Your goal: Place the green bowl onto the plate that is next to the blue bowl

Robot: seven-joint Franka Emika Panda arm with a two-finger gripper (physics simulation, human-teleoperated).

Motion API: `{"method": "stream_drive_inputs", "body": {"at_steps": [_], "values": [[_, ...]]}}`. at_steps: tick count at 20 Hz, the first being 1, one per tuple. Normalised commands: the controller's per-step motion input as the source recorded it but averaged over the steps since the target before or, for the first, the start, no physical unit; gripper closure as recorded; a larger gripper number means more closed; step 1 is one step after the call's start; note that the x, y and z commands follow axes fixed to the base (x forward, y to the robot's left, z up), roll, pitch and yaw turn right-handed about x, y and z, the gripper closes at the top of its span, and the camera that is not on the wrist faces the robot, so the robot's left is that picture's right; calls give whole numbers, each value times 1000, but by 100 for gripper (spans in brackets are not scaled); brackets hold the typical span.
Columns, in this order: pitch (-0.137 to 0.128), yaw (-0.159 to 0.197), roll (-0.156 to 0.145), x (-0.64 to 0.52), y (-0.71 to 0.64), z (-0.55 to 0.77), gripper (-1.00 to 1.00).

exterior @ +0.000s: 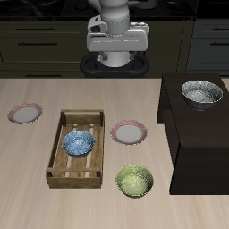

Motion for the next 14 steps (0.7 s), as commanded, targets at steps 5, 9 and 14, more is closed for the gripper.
{"method": "stream_drive_inputs", "body": {"at_steps": [5,9,14], "values": [[-23,32,-62,479,-44,53,-100],[-50,-31,-14,428,-112,179,-100],[-11,6,-8,380,-34,96,-100]]}}
